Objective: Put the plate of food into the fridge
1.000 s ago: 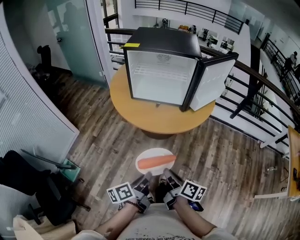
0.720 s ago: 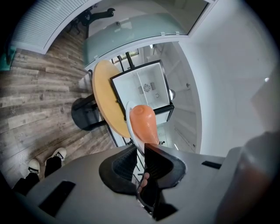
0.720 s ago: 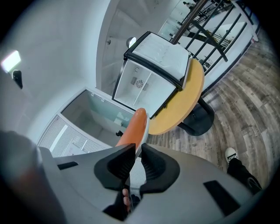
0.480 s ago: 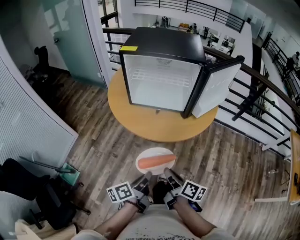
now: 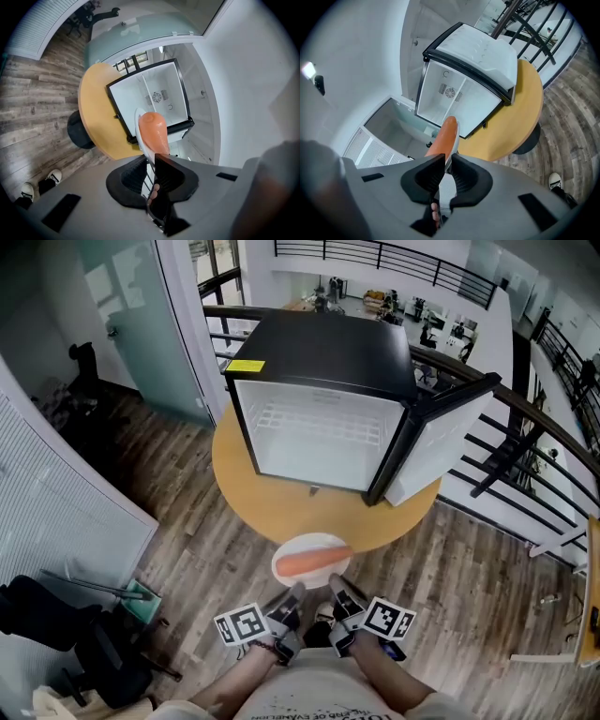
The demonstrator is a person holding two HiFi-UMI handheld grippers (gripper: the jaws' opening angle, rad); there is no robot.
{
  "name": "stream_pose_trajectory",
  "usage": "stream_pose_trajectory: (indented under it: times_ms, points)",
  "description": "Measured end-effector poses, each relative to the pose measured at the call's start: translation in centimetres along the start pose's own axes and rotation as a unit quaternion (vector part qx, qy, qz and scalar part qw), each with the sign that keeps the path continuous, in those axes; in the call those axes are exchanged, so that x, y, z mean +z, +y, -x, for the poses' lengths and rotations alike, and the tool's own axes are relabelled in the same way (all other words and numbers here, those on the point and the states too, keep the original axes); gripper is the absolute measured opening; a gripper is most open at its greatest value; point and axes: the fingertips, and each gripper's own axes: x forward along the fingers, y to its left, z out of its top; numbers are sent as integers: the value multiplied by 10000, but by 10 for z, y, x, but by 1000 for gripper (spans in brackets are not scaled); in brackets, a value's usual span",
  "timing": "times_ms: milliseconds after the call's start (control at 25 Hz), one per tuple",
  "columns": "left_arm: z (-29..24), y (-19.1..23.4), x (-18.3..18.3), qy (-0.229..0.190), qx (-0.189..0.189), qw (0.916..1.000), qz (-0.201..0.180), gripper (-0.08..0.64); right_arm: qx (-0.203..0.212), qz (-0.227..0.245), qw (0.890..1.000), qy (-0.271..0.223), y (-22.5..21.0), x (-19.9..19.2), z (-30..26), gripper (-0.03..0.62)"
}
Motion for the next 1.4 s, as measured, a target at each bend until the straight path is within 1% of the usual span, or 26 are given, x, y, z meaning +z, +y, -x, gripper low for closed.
stream_pose_trajectory:
  times_ms: [240, 360, 480, 640, 840, 1040, 1200, 1400]
  points:
    - [-40, -6, 24, -68, 24, 10000, -45, 64, 111, -8, 9999, 61, -9, 40, -25, 60]
    - [-57, -9, 34, -85, 91, 9997, -220, 63, 172, 8, 9998, 55, -13, 59, -33, 59]
    - [-76, -14, 38, -126, 4, 9998, -121, 63, 198, 43, 9998, 39, -18, 76, -39, 60]
    - [-95, -18, 40, -132, -8, 9998, -135, 63, 216, 46, 9997, 41, -26, 94, -42, 60]
    - [-103, -21, 42, -176, -9, 9998, -114, 63, 261, 68, 9996, 78, -28, 104, -44, 60]
    - [-100, -19, 48, -161, 61, 9998, -73, 63, 284, -20, 9996, 83, -26, 100, -50, 60]
    - [-98, -21, 61, -104, 37, 9999, -120, 63, 322, -24, 9995, -10, -18, 102, -59, 60]
    - [-97, -24, 79, 31, -9, 9999, -135, 63, 252, -93, 9995, -158, -8, 105, -72, 60]
